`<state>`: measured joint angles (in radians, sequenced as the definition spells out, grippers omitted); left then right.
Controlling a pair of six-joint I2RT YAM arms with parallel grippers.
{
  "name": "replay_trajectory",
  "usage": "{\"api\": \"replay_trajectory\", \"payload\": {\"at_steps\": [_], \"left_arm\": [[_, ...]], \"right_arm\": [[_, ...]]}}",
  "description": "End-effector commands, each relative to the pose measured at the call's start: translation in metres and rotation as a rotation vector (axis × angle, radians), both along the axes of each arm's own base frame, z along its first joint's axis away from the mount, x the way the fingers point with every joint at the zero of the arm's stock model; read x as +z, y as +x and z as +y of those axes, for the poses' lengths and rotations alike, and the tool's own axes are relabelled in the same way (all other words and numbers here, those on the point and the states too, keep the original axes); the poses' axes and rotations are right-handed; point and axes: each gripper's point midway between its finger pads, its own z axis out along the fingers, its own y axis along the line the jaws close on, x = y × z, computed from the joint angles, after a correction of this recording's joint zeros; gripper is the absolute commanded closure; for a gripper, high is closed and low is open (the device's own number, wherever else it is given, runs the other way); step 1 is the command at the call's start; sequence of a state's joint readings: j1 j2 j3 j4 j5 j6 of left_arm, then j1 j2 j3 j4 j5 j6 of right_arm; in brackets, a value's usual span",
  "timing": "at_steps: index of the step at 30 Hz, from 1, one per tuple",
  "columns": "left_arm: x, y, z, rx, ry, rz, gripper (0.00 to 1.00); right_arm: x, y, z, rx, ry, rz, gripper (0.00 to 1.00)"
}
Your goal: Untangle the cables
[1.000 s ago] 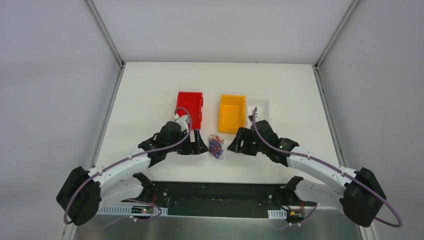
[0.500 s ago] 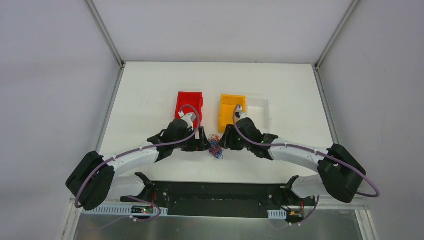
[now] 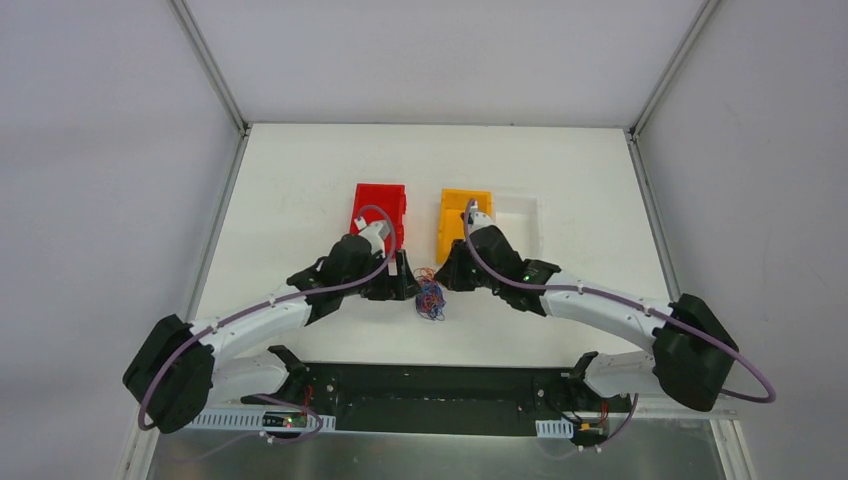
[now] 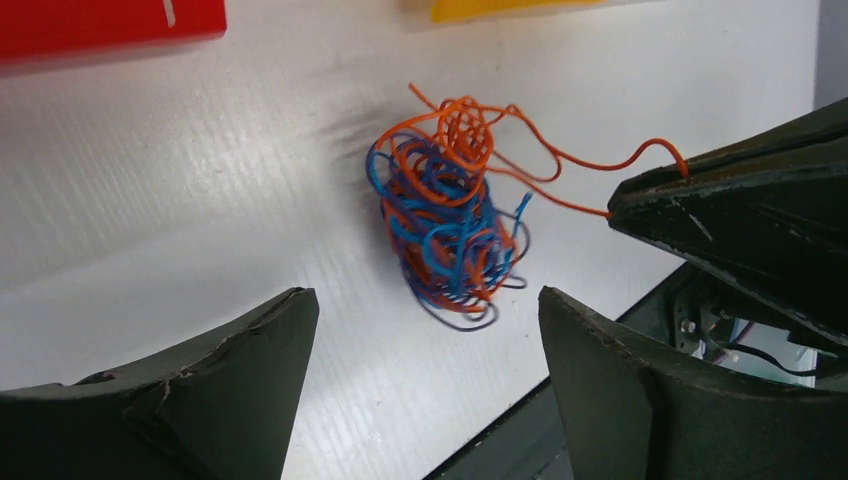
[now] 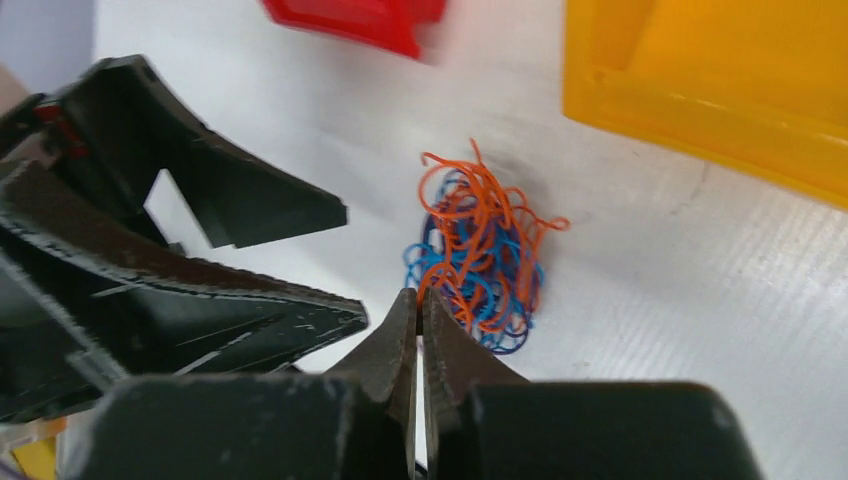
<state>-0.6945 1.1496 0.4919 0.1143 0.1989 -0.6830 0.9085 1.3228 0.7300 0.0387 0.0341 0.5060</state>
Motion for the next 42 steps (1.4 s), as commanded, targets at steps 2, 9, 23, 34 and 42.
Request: {"api": "replay_trajectory", "payload": {"at_steps": [2,9,23,34,42], "left_arm": [[0.077,0.003,-0.005,-0.084,-0.041,-0.178,0.16],[0.116,-0.002,0.006,-0.118,-0.048,-0.322,0.09],[0.154,-0.009,-0.014,-0.363,-0.114,-0.67,0.21],[0.166,-0.015,-0.037,-0.494,-0.168,-0.751,0.41],[0.146,-0.004,-0.037,-0.448,-0.118,-0.674,1.0]], "right_arm": [[0.084,-0.011,0.015,0.13,0.095,-0.128,1.0],[0.125,-0.021,0.011,0.186,0.112,-0.166,1.0],[0.163,-0.031,0.017,0.21,0.164,-0.112,1.0],[0.181,-0.037,0.037,0.25,0.259,-0.059,1.0],[0.164,-0.029,0.019,0.156,0.243,-0.094,0.71]]}}
